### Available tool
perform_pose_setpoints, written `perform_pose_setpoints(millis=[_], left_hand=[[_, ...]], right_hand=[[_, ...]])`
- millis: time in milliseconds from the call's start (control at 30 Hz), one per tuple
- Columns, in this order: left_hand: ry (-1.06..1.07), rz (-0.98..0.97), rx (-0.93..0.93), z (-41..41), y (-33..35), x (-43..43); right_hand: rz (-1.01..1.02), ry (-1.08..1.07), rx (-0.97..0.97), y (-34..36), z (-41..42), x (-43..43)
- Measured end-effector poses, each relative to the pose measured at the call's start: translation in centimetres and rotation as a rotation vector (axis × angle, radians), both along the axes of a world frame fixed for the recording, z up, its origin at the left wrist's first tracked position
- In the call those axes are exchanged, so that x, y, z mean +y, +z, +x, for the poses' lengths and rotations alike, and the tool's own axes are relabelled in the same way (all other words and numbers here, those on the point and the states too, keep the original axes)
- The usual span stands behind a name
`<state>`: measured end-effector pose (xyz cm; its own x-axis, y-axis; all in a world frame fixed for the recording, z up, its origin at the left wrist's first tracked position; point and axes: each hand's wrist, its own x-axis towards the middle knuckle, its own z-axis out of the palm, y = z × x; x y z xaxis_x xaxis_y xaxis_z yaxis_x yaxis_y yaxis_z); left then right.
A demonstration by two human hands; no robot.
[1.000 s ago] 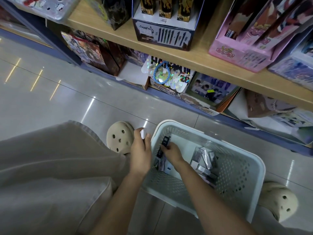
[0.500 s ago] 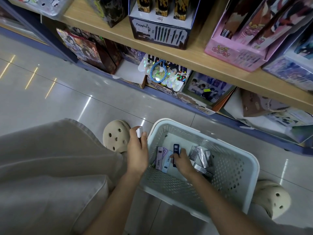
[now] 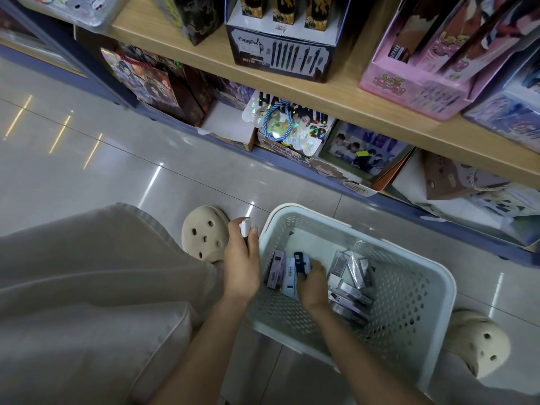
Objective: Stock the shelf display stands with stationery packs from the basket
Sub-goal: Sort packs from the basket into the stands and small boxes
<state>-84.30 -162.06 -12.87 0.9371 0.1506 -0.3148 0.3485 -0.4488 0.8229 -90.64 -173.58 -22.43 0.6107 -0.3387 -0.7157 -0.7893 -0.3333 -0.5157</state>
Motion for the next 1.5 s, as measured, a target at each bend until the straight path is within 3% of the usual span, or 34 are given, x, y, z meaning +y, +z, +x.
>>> perform_pose_setpoints(millis=[167, 433, 600, 867, 1167, 1233, 1367, 1500], left_hand=[[0.001, 0.015, 0.019, 0.0, -0.3, -0.1], [0.010, 0.023, -0.006, -0.1, -0.5, -0.1], [0.013, 0.035, -0.017, -0.1, -0.5, -0.1], [0.017, 0.008, 0.025, 0.0, 0.0, -0.3], [0.123, -0.052, -0.058, 0.2, 3.4, -0.8], [0.068, -0.089, -0.055, 0.3, 5.2, -1.2], [-0.114, -0.300, 0.084, 0.1, 8.8, -2.6], [-0.094, -0.450, 0.178, -0.6, 12.5, -3.7]], right_hand=[[0.216, 0.060, 0.068, -0.3, -0.1, -0.5], [0.069, -0.034, 0.182, -1.4, 1.0, 1.2], [0.054, -0.087, 0.144, -1.1, 0.7, 2.0], [0.183, 0.093, 0.100, -0.1, 0.6, 0.4], [0.328, 0.194, -0.085, 8.3, 2.6, -4.0], [0.345, 0.234, -0.139, 10.9, 3.2, -4.7], [0.427, 0.242, -0.237, 16.7, 3.8, -5.4], [0.475, 0.255, -0.304, 21.5, 3.4, -5.3]])
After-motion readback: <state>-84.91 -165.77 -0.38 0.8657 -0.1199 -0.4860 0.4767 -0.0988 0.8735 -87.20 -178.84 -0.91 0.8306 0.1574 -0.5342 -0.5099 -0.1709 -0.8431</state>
